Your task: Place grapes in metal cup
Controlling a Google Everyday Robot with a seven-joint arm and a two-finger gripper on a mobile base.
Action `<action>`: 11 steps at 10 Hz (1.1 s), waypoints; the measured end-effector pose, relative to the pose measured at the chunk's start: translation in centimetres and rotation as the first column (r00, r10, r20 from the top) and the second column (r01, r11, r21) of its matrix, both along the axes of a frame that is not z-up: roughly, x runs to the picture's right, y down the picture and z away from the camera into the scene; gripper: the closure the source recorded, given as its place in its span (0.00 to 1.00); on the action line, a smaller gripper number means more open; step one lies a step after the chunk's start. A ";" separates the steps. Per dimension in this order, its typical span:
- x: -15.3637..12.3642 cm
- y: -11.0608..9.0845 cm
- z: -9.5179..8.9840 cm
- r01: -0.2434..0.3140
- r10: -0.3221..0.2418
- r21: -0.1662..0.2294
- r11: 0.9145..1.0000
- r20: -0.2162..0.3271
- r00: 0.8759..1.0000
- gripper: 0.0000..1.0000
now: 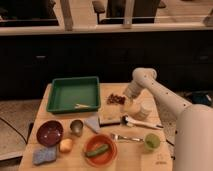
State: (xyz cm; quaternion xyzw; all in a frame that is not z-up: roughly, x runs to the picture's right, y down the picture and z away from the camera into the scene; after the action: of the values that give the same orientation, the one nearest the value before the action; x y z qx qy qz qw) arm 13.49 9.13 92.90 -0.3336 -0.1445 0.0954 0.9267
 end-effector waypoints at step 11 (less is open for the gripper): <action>-1.6 -0.4 1.8 0.015 -0.015 0.021 1.000 -0.001 1.000 0.20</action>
State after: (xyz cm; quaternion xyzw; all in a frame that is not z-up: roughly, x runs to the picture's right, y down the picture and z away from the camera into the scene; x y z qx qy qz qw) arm 11.93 8.70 94.71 -0.3249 -0.1428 0.0871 0.9308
